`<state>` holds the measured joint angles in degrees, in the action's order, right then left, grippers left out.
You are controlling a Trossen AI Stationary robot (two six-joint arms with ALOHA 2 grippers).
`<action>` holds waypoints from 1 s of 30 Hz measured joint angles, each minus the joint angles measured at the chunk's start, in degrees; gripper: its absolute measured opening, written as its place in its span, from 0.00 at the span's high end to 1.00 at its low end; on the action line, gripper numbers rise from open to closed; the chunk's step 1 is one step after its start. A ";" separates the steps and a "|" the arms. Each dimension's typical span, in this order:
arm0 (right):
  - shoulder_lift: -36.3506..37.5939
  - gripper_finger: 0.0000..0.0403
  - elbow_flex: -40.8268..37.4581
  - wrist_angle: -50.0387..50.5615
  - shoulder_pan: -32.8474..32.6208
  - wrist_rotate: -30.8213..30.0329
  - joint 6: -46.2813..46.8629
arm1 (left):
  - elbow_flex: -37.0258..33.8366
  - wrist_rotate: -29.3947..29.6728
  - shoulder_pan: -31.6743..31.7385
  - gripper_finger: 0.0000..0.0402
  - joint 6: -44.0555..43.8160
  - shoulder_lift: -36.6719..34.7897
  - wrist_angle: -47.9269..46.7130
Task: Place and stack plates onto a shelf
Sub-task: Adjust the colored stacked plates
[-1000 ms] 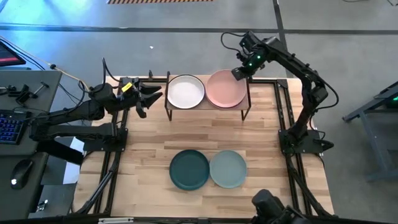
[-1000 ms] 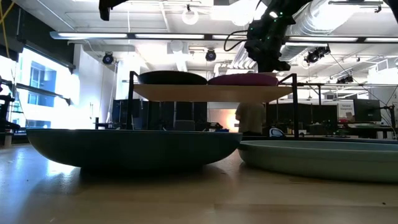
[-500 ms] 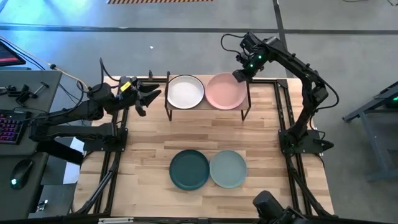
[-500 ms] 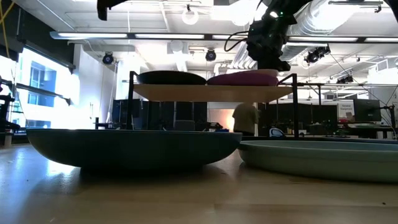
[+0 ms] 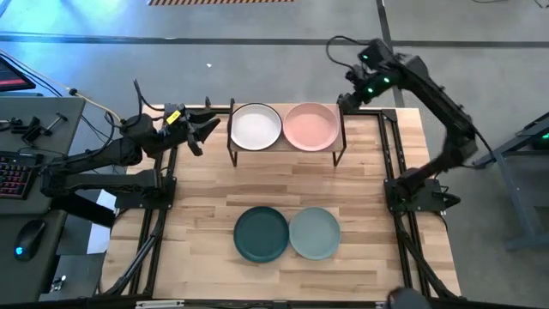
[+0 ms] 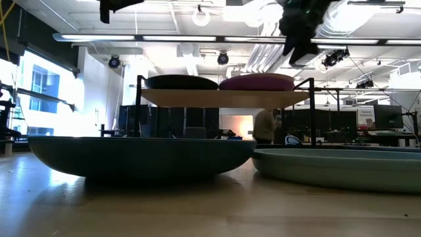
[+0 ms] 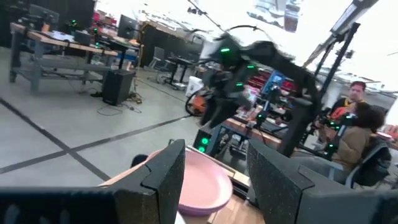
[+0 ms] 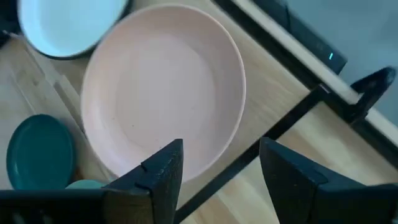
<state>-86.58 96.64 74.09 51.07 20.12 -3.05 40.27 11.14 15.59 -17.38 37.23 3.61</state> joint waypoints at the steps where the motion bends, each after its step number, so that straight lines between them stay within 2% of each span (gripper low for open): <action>1: 2.47 0.52 -2.22 -1.82 0.00 0.00 0.09 | 0.00 0.01 0.41 0.60 -0.08 0.00 -0.49; 8: 22.77 0.54 -26.89 -18.63 -2.36 3.48 7.79 | -0.02 1.26 3.30 0.61 -1.86 0.02 -9.63; 11: 30.97 0.64 -35.42 -23.19 -4.49 2.71 12.13 | -0.02 2.55 5.00 0.69 -2.70 0.31 -15.72; 14: 37.93 0.81 -41.08 -26.31 -6.77 2.60 16.39 | -0.04 2.47 6.97 0.85 -2.01 1.49 -22.10; 16: 41.91 0.93 -43.10 -28.37 -8.28 2.60 18.54 | -0.11 2.60 8.83 0.96 0.42 2.43 -24.78; 17: 43.65 0.97 -43.82 -29.37 -9.04 2.54 19.50 | -0.42 2.59 10.04 0.97 2.06 2.91 -24.85; 20: 47.78 0.95 -44.72 -31.89 -11.02 1.10 23.23 | -2.94 -1.10 14.41 0.99 9.30 3.45 -22.62; 23: 50.27 0.94 -44.60 -32.08 -12.50 -0.46 25.22 | -7.16 -10.42 19.51 1.00 12.78 3.43 -16.42; 26: 52.01 0.98 -44.30 -32.44 -13.70 -0.44 26.93 | -11.98 -18.73 23.86 1.00 14.91 4.18 -9.64; 30: 52.98 0.99 -44.28 -32.76 -14.95 -0.44 29.08 | -15.52 -20.20 28.16 1.00 13.70 6.53 -6.59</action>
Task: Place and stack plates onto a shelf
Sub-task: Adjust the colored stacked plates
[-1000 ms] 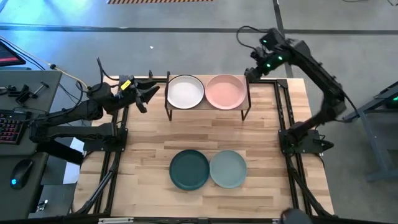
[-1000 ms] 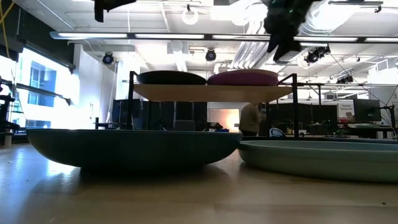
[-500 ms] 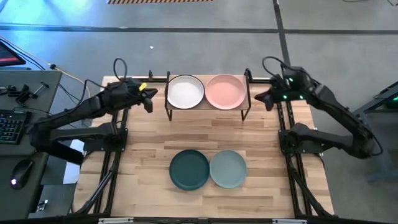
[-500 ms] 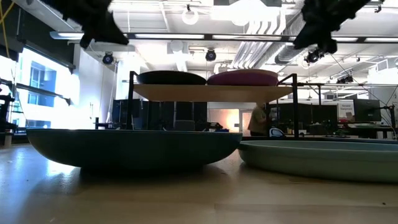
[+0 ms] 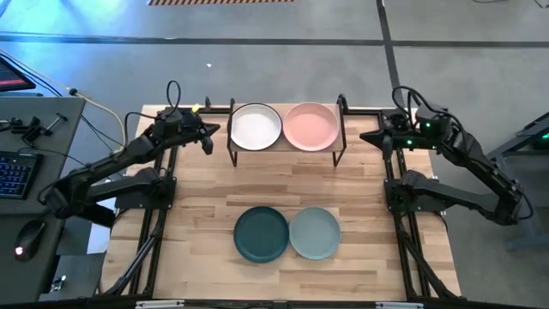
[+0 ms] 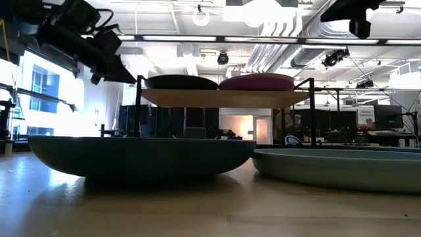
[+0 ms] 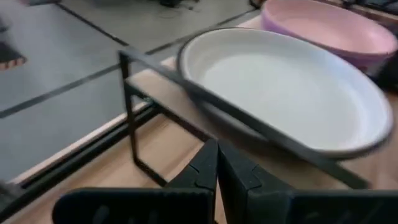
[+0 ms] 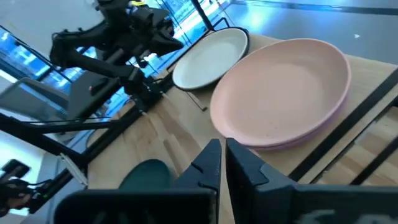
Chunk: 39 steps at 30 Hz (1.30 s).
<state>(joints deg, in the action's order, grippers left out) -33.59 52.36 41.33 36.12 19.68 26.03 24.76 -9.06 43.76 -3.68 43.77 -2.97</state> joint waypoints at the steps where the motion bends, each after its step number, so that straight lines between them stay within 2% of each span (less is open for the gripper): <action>1: 0.00 0.99 0.00 -0.18 -0.26 0.00 0.54 | -0.42 -0.74 0.72 1.00 -0.12 0.34 1.43; 6: -0.58 1.00 0.00 -1.76 -1.14 -0.17 1.00 | -1.49 -6.12 2.44 1.00 -0.19 4.43 7.84; 13: -1.26 0.99 0.07 -4.96 -1.13 -0.20 1.00 | -1.53 -6.47 2.35 1.00 -2.24 9.96 12.45; 23: -1.34 0.99 0.07 -5.23 -1.11 -0.11 0.70 | -1.51 -7.02 2.31 1.00 -3.24 10.40 14.59; 39: -2.40 1.00 0.07 -5.19 -1.11 0.02 -0.55 | -1.51 -8.83 0.80 1.00 -6.26 15.85 19.75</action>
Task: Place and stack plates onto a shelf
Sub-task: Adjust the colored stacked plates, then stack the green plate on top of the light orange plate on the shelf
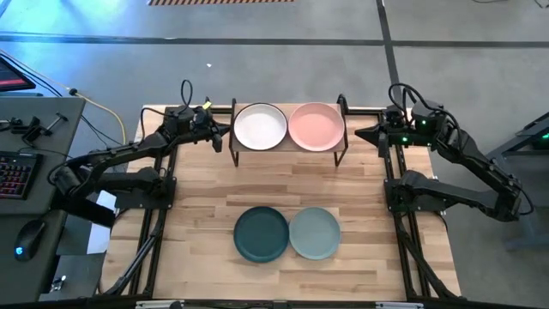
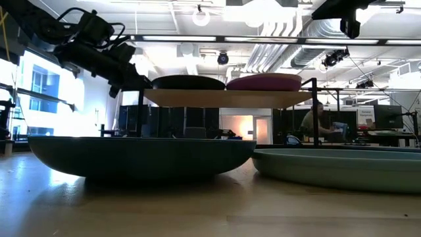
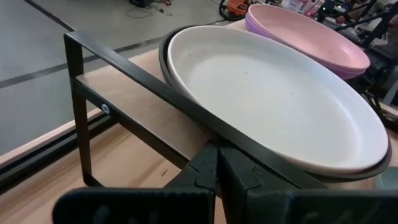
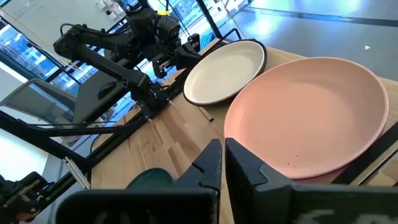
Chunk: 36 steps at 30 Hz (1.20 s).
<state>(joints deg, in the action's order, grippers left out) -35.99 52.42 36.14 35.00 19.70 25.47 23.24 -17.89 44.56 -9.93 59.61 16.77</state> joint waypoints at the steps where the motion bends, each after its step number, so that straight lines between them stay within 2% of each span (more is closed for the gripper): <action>1: 0.00 1.00 0.00 0.02 0.00 0.00 0.00 | 0.00 0.02 0.16 1.00 0.00 -0.24 -0.14; 8: 0.00 1.00 0.00 0.02 0.00 0.00 0.00 | 1.43 1.79 2.67 1.00 1.15 -5.46 -1.59; 12: -0.33 1.00 0.00 0.02 0.00 0.00 0.00 | 3.17 2.45 4.26 1.00 2.29 -9.32 -6.05; 18: -0.39 1.00 0.00 0.00 -0.02 0.00 -2.48 | 8.84 0.86 2.39 1.00 -1.49 -17.10 -9.97; 22: -0.39 1.00 0.00 -0.98 -0.02 -0.02 -4.92 | 11.78 0.69 -3.40 1.00 -4.48 -21.84 -10.83; 24: -0.37 1.00 -0.24 -2.58 -0.05 0.00 -5.44 | 12.23 2.61 -7.46 1.00 -6.18 -23.56 -10.84; 31: -0.24 1.00 -5.10 -13.05 -2.64 0.36 -4.85 | 12.24 14.80 -24.78 1.00 -7.91 -26.14 -10.97; 36: -0.28 1.00 -7.66 -16.26 -5.17 0.42 -4.38 | 12.24 24.87 -34.00 1.00 -2.72 -26.10 -10.42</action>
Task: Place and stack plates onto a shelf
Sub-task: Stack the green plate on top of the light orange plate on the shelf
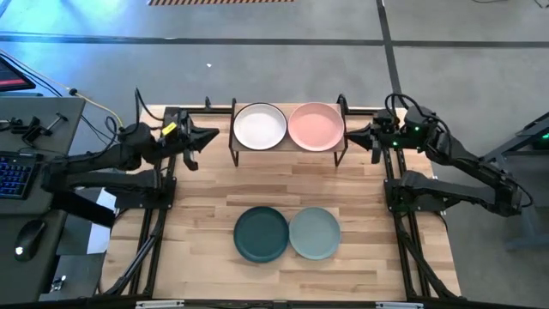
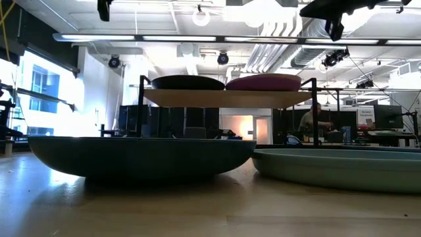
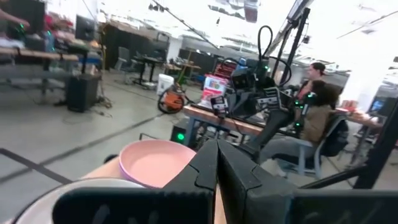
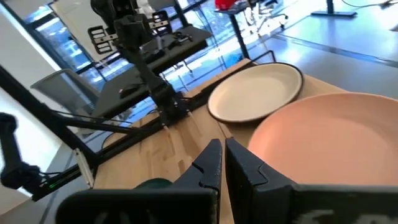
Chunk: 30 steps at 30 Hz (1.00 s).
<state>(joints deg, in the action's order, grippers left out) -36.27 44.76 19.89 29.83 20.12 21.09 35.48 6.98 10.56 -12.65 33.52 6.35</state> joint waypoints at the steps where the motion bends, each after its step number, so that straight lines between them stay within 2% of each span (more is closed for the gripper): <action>1: 0.02 1.00 -0.27 -0.67 -0.29 0.00 0.46 | 0.00 1.42 -0.95 1.00 0.88 -0.03 0.17; 4: 0.02 1.00 -0.32 -1.30 -0.75 0.02 0.92 | 0.00 3.85 -2.28 1.00 2.52 -0.21 0.75; 10: 0.00 1.00 0.65 -1.45 -0.73 0.00 1.30 | 0.00 4.11 -2.39 1.00 0.75 -0.12 0.77; 16: -0.04 1.00 1.04 -2.59 -0.75 0.00 2.64 | 3.43 0.10 -4.60 1.00 -2.97 3.73 -2.00; 19: -0.02 1.00 1.04 -2.69 -0.75 0.00 2.66 | 9.07 -0.41 -7.30 0.98 -7.16 8.78 -11.96; 23: -0.02 1.00 1.04 -2.66 -0.75 0.00 3.35 | 15.92 -1.49 -11.63 0.90 -11.00 15.86 -27.84; 27: -0.02 1.00 1.04 -2.63 -0.75 0.00 3.95 | 16.95 -3.52 -17.18 0.79 -18.74 20.41 -38.11; 30: -0.02 1.00 1.04 -2.53 -0.75 0.00 3.90 | 16.53 -1.99 -22.32 0.71 -26.93 23.43 -44.04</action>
<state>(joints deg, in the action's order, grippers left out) -36.29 45.80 17.36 29.08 20.12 24.99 52.02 4.99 -11.77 -39.59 56.94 -37.69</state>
